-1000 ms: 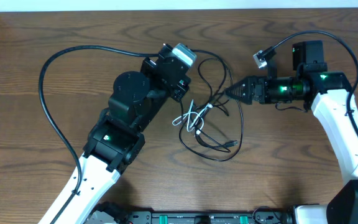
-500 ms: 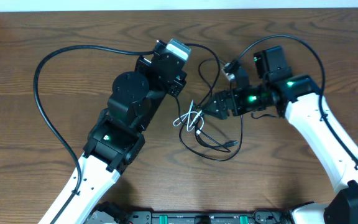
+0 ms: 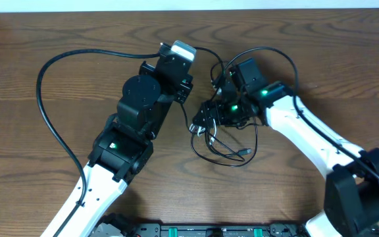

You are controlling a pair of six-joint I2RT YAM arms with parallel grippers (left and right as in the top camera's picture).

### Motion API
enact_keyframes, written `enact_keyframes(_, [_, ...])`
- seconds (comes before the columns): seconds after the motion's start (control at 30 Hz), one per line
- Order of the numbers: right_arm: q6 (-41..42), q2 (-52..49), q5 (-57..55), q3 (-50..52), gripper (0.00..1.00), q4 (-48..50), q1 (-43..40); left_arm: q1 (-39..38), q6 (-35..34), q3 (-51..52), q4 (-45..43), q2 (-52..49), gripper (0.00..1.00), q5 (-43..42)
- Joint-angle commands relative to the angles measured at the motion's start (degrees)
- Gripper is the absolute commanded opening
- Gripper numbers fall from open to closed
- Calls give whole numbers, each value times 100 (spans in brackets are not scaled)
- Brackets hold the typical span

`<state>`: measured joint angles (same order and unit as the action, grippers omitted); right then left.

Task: Untangle cables

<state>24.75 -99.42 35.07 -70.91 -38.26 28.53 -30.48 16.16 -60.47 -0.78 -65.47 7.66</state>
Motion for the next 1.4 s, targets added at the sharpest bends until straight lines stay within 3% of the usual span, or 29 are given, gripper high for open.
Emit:
enact_keyframes(0.0, [205,-105,-201,-26,75,13,44,28,-105,-72,13,74,8,245])
enact_keyframes(0.1, [254,-107,-562,-26,70,17,44,28,-105,-72,9,74,8,245])
enact_keyframes(0.17, [289,-109,-739,-26,54,15,44,28,-105,-72,13,74,7,245])
enact_keyframes(0.37, [286,-109,-1241,-26,27,17,44,28,-105,-72,11,74,8,245])
enact_keyframes(0.43, [284,-111,-1554,-26,28,15,44,28,-105,-72,13,74,8,245])
enact_keyframes(0.53, [284,-111,-1937,-26,43,22,44,28,-107,-72,15,74,8,240])
enact_keyframes(0.63, [284,-111,-2015,-26,47,44,44,28,-107,-72,31,74,8,221])
enact_keyframes(0.97, [245,-330,-2100,-20,47,442,188,28,-109,-72,144,74,8,203])
enact_keyframes(1.2, [267,-551,-1738,-20,38,490,238,28,-107,-72,192,74,8,203])
enact_keyframes(1.37, [267,-551,-1823,-20,42,684,238,28,-107,-72,210,74,8,203])
